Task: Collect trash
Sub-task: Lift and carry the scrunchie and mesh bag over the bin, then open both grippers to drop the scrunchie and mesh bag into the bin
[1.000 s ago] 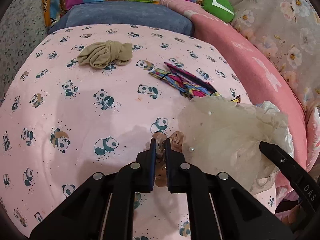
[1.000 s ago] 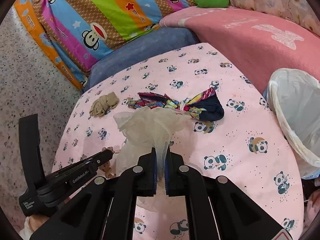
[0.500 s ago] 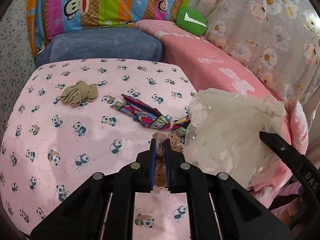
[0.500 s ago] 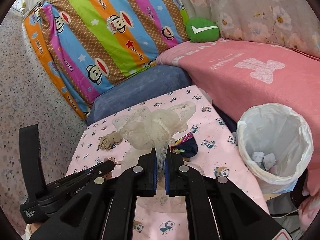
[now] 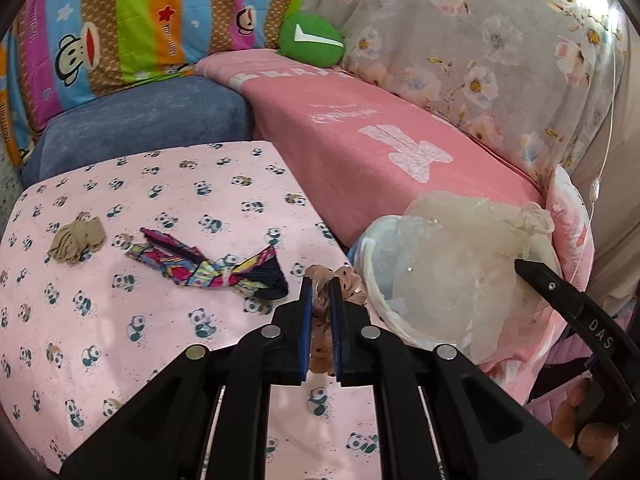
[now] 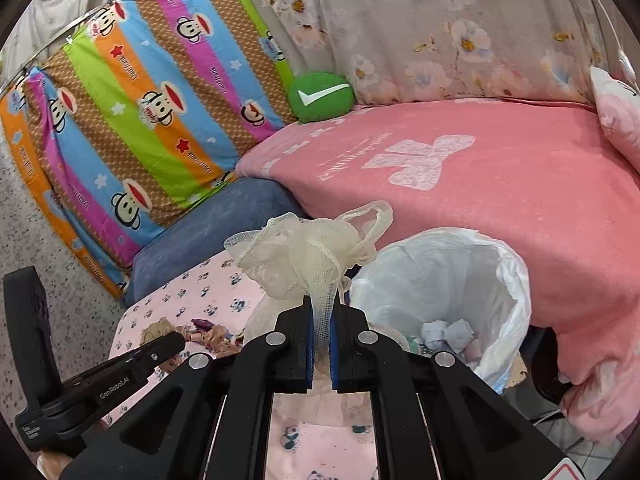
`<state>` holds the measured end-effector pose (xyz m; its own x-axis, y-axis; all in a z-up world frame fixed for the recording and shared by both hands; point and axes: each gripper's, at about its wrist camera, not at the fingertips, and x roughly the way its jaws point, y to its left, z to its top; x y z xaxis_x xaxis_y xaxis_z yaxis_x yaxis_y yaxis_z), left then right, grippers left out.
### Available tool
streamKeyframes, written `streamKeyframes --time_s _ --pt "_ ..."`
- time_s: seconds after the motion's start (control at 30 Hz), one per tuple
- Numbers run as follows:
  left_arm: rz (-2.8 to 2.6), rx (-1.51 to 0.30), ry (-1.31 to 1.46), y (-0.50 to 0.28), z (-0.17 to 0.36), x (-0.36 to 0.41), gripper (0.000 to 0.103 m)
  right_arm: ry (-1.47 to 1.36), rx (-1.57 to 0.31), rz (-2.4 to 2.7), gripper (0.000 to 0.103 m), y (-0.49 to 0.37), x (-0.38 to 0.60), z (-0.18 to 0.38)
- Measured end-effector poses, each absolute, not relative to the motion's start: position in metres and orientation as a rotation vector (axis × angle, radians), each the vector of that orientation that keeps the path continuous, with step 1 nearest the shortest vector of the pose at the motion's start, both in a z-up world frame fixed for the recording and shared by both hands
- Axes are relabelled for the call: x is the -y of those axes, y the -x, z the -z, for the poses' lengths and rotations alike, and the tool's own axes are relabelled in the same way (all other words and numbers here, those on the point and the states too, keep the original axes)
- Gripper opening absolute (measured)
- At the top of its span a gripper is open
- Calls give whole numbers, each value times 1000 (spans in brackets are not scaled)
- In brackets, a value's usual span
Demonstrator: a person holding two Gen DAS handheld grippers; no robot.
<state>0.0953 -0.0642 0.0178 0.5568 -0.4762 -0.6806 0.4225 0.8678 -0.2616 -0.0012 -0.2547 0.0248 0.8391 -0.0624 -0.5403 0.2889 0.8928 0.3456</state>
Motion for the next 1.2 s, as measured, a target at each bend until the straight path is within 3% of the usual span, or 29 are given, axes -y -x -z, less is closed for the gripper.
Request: streamKeyframes --time_s 0.63,0.73,0.8,0.9,1.07,1.2 --pt "712 -865 -16 -117 0 204 12 -438 -608 409 6 -7 348 8" --pt "699 -869 -11 -124 5 209 18 -439 -615 410 13 -17 354 12" --pt "675 -878 -9 -130 8 207 34 -450 -612 408 17 -22 357 13" --pt "644 -876 7 -136 11 200 44 -457 -605 411 32 -29 358 13" --pt "608 -880 30 -142 13 182 48 -439 -592 407 44 -33 348 8" --pt "580 -875 49 -143 12 165 48 -430 -597 385 45 -33 336 6"
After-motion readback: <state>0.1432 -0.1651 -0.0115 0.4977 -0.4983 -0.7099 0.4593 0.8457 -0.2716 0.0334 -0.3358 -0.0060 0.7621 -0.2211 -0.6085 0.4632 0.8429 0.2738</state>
